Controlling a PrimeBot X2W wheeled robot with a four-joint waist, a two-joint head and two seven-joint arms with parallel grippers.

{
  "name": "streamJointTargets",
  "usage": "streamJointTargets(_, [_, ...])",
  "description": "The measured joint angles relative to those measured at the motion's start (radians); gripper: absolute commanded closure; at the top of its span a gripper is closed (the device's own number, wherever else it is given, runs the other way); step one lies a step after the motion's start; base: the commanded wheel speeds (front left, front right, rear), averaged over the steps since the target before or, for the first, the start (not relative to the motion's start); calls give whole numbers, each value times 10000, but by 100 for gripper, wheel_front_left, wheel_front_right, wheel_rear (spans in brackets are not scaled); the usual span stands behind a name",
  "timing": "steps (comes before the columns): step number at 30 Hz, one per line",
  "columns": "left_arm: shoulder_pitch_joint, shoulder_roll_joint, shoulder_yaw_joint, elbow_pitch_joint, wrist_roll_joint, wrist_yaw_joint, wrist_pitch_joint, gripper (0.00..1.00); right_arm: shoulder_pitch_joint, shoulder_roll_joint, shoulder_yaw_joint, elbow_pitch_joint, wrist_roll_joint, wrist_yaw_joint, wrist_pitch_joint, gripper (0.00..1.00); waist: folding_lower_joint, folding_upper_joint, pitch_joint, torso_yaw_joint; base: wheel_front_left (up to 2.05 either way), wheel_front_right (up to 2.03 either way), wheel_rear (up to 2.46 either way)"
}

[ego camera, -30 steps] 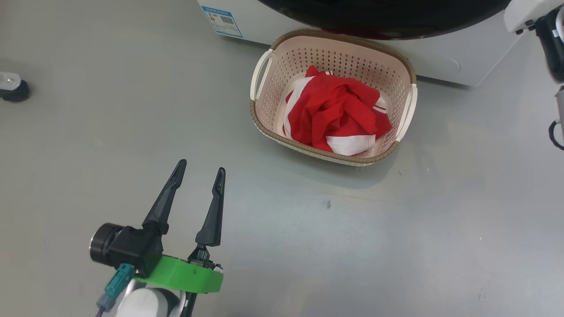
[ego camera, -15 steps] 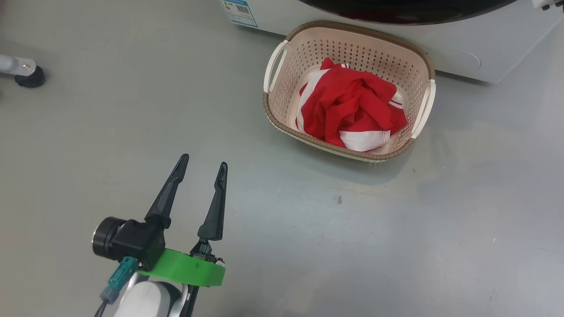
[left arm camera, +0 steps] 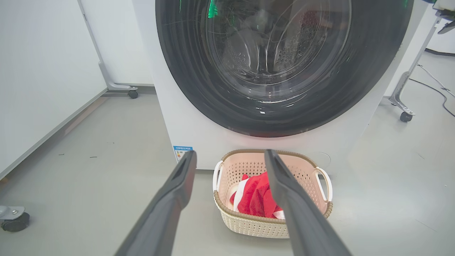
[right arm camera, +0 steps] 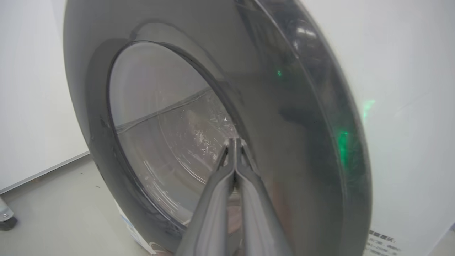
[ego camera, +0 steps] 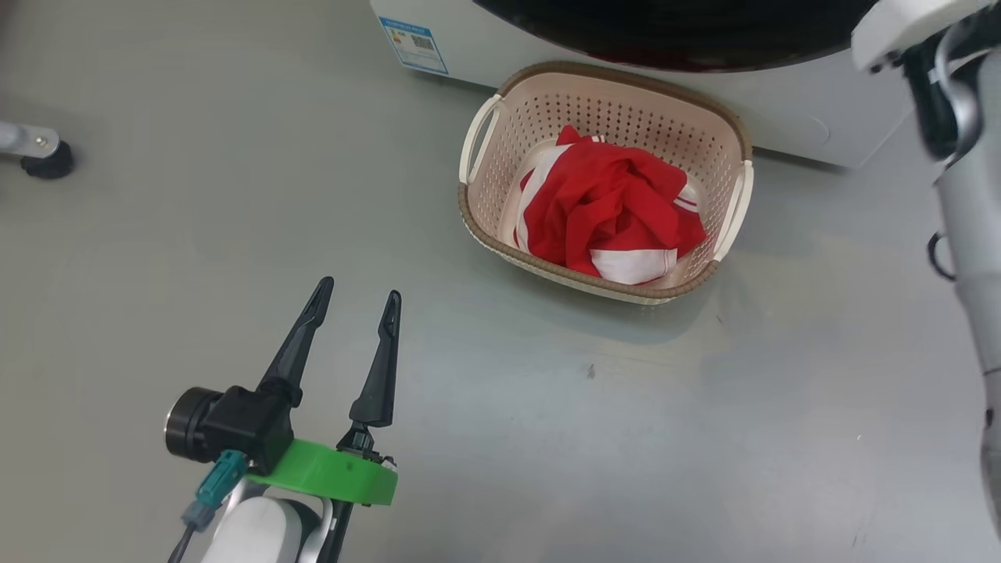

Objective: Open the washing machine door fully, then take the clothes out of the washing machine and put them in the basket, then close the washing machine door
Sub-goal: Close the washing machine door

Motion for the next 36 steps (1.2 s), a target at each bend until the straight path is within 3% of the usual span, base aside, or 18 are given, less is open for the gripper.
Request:
streamJointTargets(8, [2, -4, 109, 115, 2, 8, -19, 0, 1375, 512, -226, -86, 483, 52, -894, 100, 0, 0, -436, -301, 0, 0, 0])
streamJointTargets(9, [4, -4, 125, 119, 2, 10, -21, 0, 1588, 554, -291, -111, 539, 52, -934, 67, 0, 0, -500, -342, 0, 0, 0])
streamJointTargets(10, [7, -4, 150, 117, 4, 10, -27, 0, 1797, 600, -284, -136, 537, 52, -945, 50, 0, 0, -563, -387, 0, 0, 0])
streamJointTargets(11, [8, -2, 174, 115, 6, 10, -27, 0, 2007, 683, -297, -148, 558, 52, -949, 15, 0, 0, -625, -436, 0, 0, 0])
streamJointTargets(12, [10, 0, 188, 113, 8, 10, -27, 0, 2221, 769, -293, -159, 614, 52, -957, 15, 0, 0, -686, -486, 0, 0, 0])
streamJointTargets(13, [15, 6, 205, 104, 8, 10, -27, 0, 2433, 853, -286, -182, 619, 52, -957, 0, 0, 0, -745, -540, 0, 0, 0])
streamJointTargets(22, [52, 111, 332, 10, 67, 10, -27, 0, 3954, 1419, -278, -640, 771, 33, -959, 0, -1, 0, -1271, -1115, 0, 0, 0])
streamJointTargets(36, [462, 382, 313, -21, 146, 8, -29, 0, 6308, 1659, -468, -2238, 685, -535, -959, 0, -1, 0, -2027, -2179, 0, 0, 0])
